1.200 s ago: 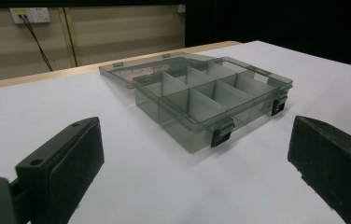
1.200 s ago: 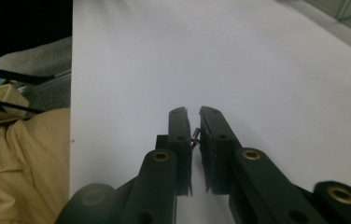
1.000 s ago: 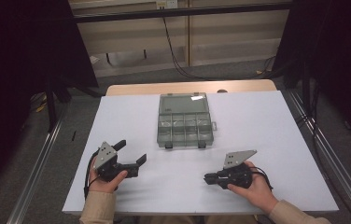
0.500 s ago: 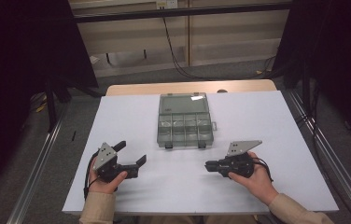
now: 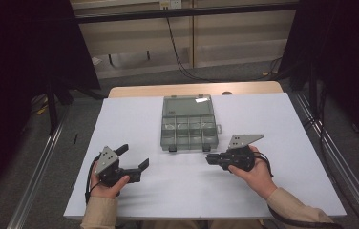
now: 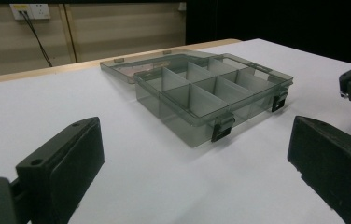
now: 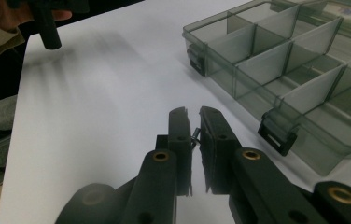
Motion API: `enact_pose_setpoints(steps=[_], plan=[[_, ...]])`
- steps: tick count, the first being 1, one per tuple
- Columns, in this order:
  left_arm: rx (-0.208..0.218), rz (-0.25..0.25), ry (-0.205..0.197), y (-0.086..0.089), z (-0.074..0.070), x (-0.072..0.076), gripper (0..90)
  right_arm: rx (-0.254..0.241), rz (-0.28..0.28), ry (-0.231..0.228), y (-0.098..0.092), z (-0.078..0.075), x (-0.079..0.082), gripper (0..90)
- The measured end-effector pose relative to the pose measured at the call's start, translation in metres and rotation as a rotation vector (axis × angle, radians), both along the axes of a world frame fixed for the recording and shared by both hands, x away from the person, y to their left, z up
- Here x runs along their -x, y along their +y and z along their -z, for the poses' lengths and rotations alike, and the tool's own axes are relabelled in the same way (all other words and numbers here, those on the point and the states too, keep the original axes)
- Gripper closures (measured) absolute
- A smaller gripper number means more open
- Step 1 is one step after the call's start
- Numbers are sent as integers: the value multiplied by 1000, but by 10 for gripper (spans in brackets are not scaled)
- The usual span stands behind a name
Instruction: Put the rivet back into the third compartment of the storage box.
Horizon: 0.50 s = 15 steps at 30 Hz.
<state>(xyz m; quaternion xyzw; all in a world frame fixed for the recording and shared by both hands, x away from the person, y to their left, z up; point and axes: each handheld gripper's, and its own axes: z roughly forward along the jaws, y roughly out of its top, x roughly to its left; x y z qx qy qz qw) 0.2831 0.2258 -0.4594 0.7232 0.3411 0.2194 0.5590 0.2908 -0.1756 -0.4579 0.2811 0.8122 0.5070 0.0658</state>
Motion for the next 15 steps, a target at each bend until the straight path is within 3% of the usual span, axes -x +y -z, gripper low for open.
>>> enact_pose_setpoints(steps=[15], plan=[[-12,-3,-3,3,-1,-1,35,-5,37,-22,8,-12,-26,831]])
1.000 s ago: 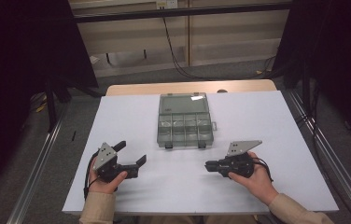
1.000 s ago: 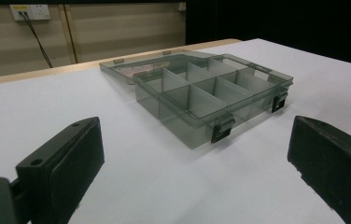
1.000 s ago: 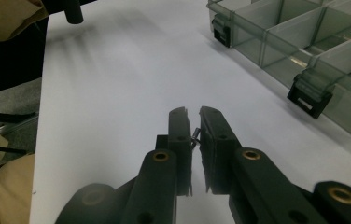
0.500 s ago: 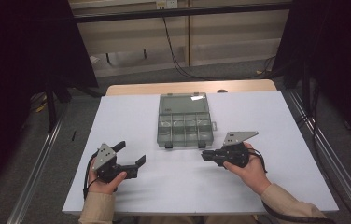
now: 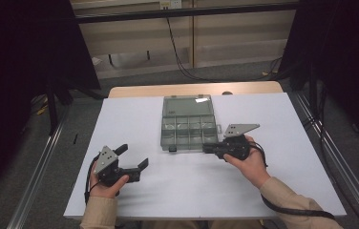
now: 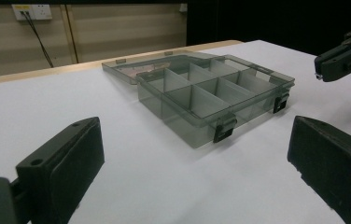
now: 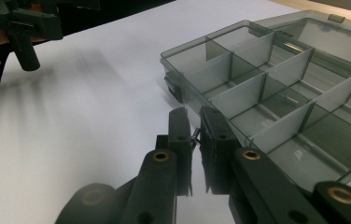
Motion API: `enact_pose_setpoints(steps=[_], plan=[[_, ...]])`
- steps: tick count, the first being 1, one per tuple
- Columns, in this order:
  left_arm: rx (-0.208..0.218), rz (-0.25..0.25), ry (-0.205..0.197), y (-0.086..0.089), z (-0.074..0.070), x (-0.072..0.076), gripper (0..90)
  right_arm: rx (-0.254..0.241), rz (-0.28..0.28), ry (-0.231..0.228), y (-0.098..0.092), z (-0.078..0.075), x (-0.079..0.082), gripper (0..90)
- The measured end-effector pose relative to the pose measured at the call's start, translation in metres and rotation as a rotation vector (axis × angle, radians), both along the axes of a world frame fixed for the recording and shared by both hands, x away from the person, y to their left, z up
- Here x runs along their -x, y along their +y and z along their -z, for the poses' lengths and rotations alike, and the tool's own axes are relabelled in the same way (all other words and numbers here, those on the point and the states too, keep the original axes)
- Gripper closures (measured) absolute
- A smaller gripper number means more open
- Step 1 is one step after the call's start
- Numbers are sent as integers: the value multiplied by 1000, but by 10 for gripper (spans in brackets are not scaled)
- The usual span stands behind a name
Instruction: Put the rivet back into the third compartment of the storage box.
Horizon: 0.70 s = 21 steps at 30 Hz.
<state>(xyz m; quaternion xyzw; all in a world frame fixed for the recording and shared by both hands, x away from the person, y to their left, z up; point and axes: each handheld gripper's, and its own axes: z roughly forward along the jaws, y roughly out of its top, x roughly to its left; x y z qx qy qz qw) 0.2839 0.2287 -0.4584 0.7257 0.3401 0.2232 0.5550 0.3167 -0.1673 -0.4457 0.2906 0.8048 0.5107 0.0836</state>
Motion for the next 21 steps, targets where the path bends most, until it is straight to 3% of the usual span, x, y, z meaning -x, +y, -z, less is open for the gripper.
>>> enact_pose_setpoints(steps=[21], plan=[[-2,0,1,1,0,0,36,-2,55,-16,5,-4,-27,831]])
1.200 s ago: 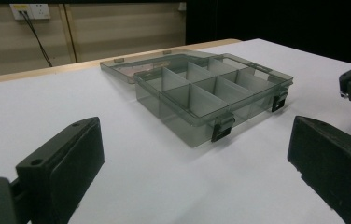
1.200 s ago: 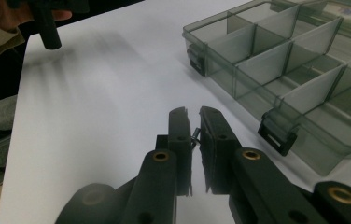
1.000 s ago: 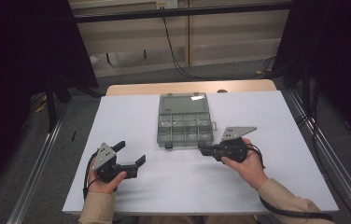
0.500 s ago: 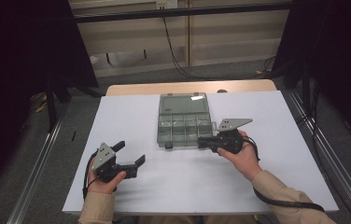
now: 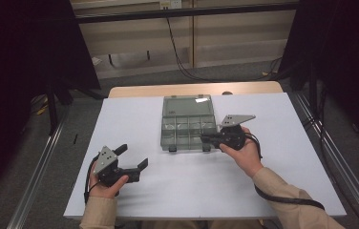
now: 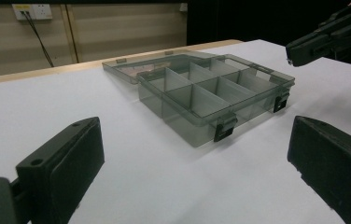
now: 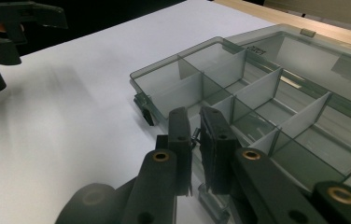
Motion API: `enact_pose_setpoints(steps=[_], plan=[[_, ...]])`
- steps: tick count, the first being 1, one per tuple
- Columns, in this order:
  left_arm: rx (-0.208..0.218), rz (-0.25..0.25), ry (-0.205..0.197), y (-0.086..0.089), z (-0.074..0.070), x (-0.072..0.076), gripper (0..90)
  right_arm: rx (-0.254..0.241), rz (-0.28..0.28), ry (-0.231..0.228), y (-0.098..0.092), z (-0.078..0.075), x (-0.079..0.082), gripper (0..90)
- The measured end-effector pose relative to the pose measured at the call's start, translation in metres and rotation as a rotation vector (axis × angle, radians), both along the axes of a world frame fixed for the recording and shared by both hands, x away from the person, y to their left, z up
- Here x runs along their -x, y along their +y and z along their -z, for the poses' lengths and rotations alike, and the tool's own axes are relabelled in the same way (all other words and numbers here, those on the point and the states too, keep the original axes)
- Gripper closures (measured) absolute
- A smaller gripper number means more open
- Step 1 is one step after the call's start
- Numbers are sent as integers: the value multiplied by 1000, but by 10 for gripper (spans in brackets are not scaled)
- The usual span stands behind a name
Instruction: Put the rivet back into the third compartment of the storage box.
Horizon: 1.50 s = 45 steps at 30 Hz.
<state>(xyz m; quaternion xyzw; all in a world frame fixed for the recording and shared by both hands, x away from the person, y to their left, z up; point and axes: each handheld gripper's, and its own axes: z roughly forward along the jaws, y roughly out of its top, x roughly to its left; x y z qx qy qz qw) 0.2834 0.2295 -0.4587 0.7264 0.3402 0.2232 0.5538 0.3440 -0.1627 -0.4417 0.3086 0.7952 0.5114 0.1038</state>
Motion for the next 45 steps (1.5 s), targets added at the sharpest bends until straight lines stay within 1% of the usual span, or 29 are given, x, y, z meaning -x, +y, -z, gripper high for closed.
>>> enact_pose_setpoints(steps=[6,11,24,33,34,35,39,41,45], plan=[[5,2,0,0,0,0,35,-2,21,-2,1,-1,-8,831],[1,-2,2,1,0,0,36,-5,30,-6,2,-2,-15,831],[4,3,1,1,1,0,36,-1,75,-14,0,-4,-32,831],[4,2,0,0,1,0,37,17,93,-17,7,-2,-40,831],[9,5,-1,1,1,-1,37,21,93,-19,8,-2,-41,831],[7,-1,3,1,1,-1,37,23,94,-19,9,-2,-42,831],[15,-4,5,1,1,-2,36,30,103,-20,12,-2,-49,831],[13,4,6,1,2,-2,37,30,109,-16,12,-2,-52,831],[9,-1,10,0,3,-2,37,32,122,-9,11,0,-59,831]])
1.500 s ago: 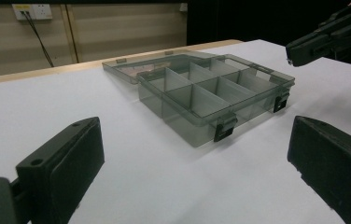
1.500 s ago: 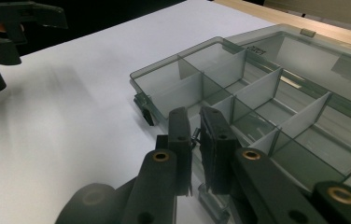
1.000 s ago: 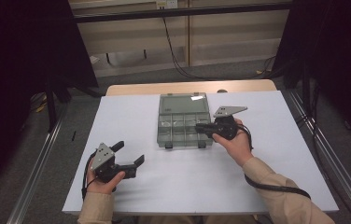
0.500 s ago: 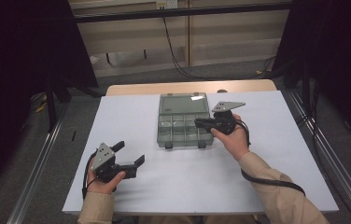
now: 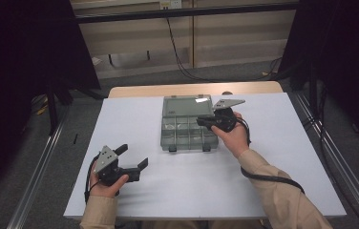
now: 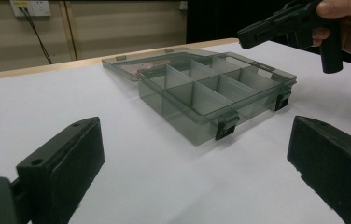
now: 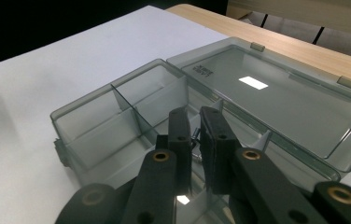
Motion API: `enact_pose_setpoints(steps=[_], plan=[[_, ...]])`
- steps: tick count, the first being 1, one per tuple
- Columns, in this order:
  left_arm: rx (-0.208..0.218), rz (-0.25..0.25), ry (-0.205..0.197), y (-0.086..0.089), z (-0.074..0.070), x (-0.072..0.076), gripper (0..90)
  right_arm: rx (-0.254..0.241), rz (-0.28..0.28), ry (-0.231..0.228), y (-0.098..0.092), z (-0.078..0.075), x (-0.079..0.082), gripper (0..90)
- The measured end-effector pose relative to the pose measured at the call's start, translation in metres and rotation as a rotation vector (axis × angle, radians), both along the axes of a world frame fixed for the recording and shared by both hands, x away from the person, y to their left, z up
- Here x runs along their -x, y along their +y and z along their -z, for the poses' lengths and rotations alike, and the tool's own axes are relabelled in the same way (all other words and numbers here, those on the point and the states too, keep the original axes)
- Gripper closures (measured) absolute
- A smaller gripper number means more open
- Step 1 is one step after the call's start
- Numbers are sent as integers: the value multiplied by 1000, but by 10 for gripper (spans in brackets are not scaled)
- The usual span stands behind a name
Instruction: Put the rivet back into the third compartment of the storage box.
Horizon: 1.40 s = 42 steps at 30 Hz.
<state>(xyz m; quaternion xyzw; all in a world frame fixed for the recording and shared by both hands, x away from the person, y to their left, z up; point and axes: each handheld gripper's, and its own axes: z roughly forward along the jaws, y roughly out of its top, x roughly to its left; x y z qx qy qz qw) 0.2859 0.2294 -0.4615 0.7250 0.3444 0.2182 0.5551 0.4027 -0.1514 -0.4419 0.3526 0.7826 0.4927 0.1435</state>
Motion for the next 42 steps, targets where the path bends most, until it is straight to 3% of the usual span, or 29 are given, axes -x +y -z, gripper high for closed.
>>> enact_pose_setpoints(steps=[23,33,42], plan=[[11,11,1,-6,0,-8,37,37,30,5,11,6,-21,818],[12,9,-6,-5,-2,-6,37,24,46,6,10,4,-17,680],[7,9,-9,-6,-2,-4,37,-9,59,-4,5,-2,-6,505]])
